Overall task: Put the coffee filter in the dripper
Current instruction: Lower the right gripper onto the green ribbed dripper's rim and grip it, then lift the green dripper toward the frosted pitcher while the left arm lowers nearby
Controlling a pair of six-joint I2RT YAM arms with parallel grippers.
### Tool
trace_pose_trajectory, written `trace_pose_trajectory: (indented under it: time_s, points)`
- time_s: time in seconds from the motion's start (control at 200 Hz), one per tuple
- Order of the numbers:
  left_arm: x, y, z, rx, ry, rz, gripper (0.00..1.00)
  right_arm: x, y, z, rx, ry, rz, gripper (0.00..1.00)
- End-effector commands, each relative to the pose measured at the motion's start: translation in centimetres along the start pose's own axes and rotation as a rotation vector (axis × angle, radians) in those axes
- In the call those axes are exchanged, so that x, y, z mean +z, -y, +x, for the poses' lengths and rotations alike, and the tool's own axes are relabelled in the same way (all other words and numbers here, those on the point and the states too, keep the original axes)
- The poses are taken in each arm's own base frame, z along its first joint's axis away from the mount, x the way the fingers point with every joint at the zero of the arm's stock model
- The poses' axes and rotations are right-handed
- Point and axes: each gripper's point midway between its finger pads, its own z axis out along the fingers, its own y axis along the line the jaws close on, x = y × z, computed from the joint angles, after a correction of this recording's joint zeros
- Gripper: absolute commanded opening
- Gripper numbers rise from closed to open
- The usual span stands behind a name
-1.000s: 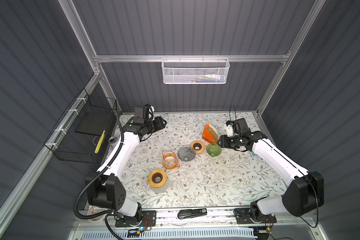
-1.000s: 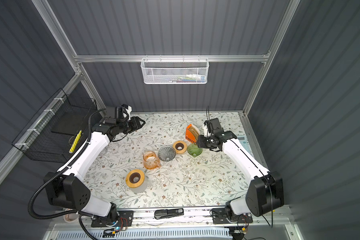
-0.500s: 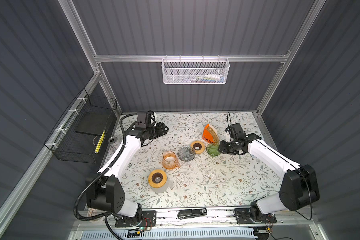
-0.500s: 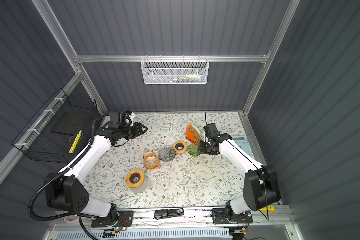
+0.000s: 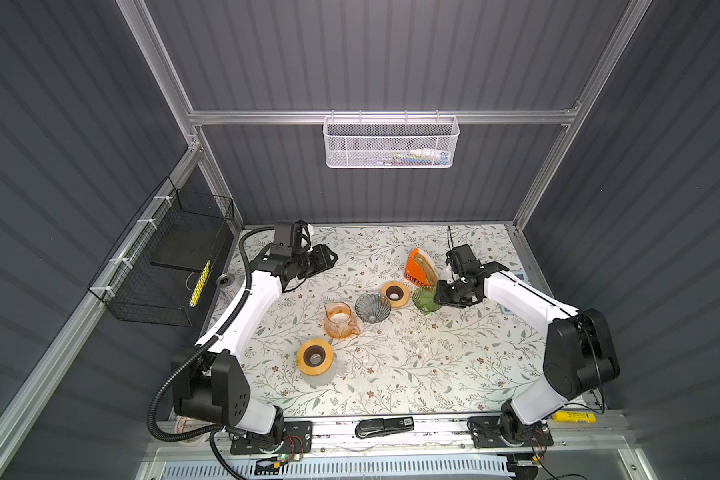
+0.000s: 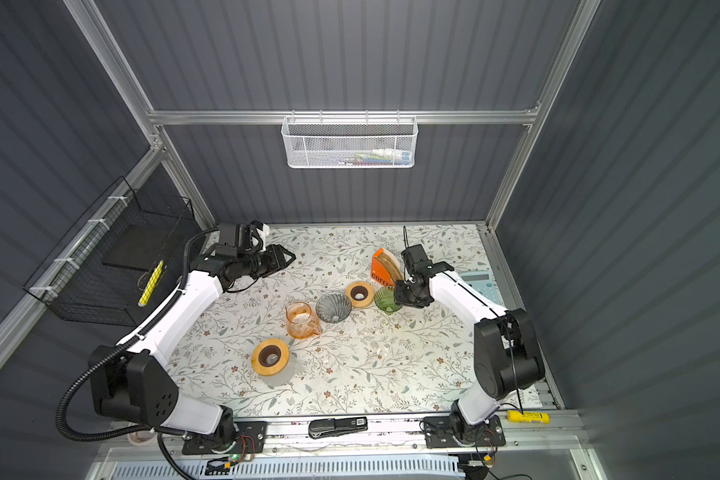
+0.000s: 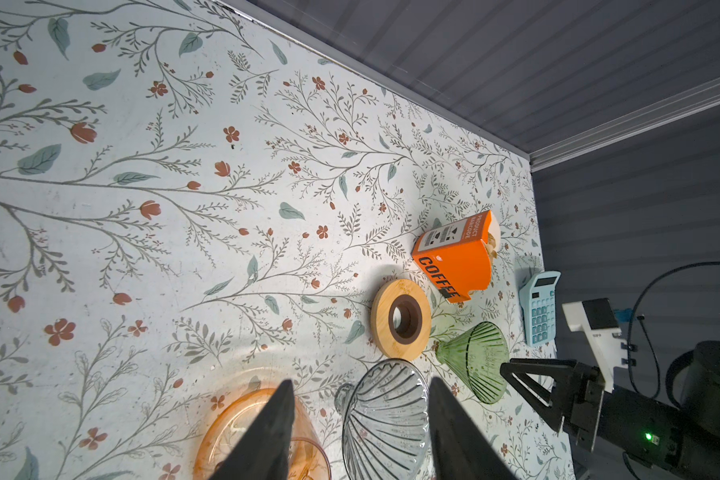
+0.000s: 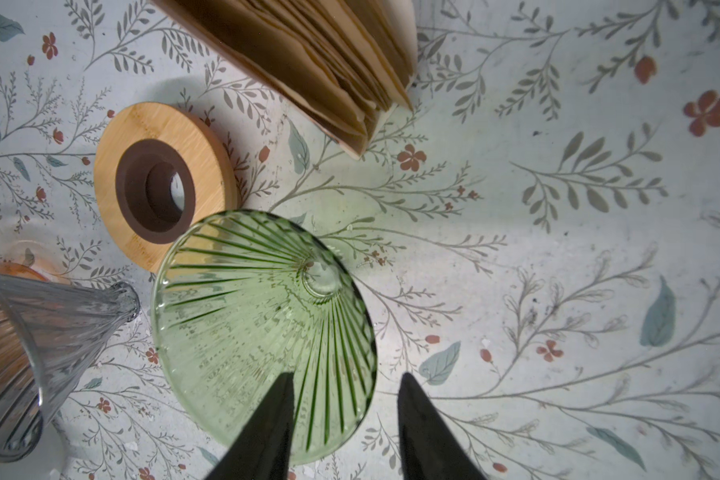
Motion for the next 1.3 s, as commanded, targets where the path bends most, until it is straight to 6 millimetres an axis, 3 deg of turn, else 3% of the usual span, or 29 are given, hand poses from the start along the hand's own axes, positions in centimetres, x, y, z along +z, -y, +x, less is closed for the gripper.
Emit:
trace_pose_trajectory:
  time_s: [0.0, 0.46, 0.635, 0.866, 0.926, 1.071, 1.296]
  points:
    - [-0.5, 0.5, 0.1, 0.013, 0.003, 0.011, 0.52, 0.2, 0.1, -1.0, 0.006, 0.02, 0.01, 0.41]
    - [-0.6, 0.2, -0.1, 0.015, 0.012, -0.013, 0.52, 2.0, 0.0, -1.9, 0.01, -0.008, -0.005, 0.32]
    - [-0.7, 0.2, -0.1, 0.014, 0.014, -0.016, 0.52, 2.4, -0.1, -1.8, 0.01, -0.019, -0.009, 0.24]
    - [-1.0, 0.3, -0.3, 0.014, 0.019, -0.016, 0.52, 2.5, -0.3, -1.6, 0.011, -0.03, -0.025, 0.06]
    - [-1.2, 0.3, -0.3, 0.014, 0.021, -0.022, 0.52, 2.3, -0.4, -1.5, 0.011, -0.03, -0.029, 0.0]
    - [-2.2, 0.3, -0.1, 0.014, 0.027, -0.036, 0.52, 1.4, -0.7, -1.5, 0.009, -0.021, -0.047, 0.0]
    - [-4.8, -0.2, 1.1, 0.003, 0.015, -0.09, 0.51, -1.6, -1.9, -1.6, -0.013, 0.021, -0.092, 0.0]
